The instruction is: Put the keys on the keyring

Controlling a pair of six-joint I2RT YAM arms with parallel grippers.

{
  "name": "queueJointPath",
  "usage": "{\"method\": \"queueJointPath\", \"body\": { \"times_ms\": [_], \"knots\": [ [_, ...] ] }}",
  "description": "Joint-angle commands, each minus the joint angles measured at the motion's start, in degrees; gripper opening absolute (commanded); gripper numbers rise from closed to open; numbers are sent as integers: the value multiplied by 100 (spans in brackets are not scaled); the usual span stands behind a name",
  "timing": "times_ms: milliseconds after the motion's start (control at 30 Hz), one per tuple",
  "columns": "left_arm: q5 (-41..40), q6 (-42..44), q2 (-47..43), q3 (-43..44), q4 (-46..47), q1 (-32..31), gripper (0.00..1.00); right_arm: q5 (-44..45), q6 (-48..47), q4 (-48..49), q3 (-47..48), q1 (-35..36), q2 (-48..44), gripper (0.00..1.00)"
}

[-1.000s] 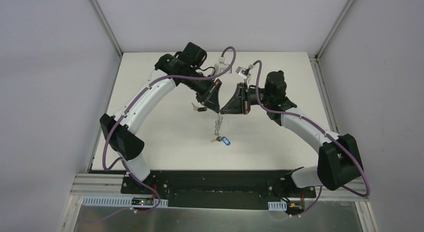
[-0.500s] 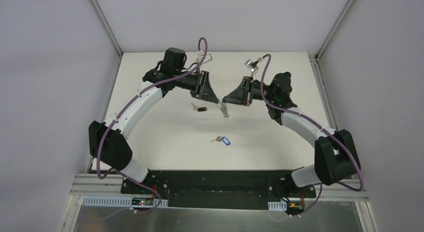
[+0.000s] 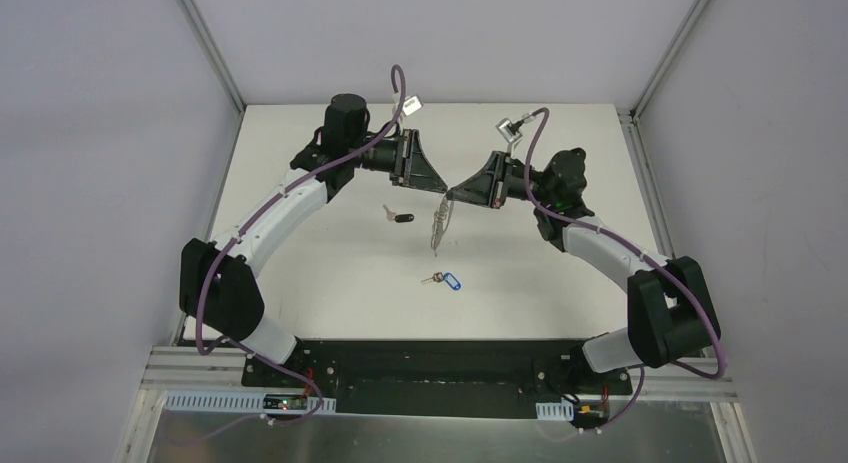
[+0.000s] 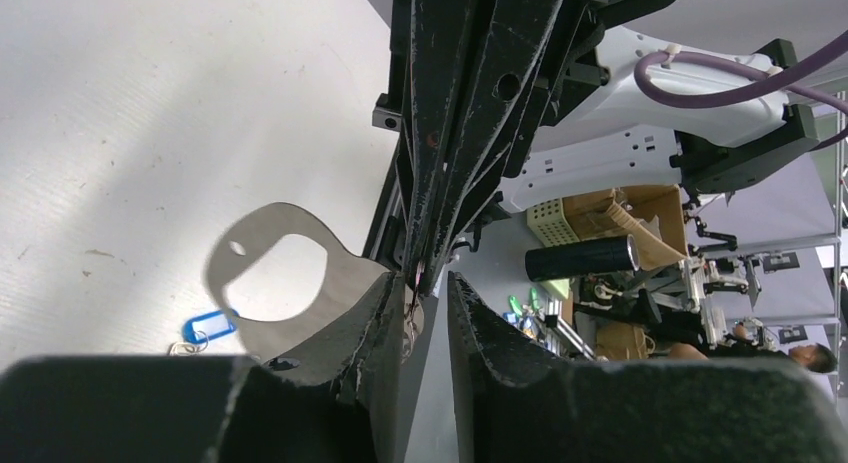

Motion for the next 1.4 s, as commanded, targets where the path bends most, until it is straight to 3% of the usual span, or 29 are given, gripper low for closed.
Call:
{"method": "queueJointPath", "body": {
  "times_ms": [0, 267, 733, 1067, 1367],
  "knots": [
    [271, -362, -54, -42, 632, -7, 20, 122, 103, 480, -8, -72, -13, 0],
    [332, -499, -71, -164, 824, -7, 17, 215, 191, 514, -37, -147, -5, 0],
    [321, -689, -88, -310, 1101, -8, 25, 303, 380, 699, -74, -242, -9, 0],
    [298, -698, 8, -211, 1091, -65, 17, 340, 396, 724, -99, -258, 5, 0],
    [316, -553, 201, 17, 876, -140, 1, 221, 332, 826, -140, -207, -23, 0]
  ]
}}
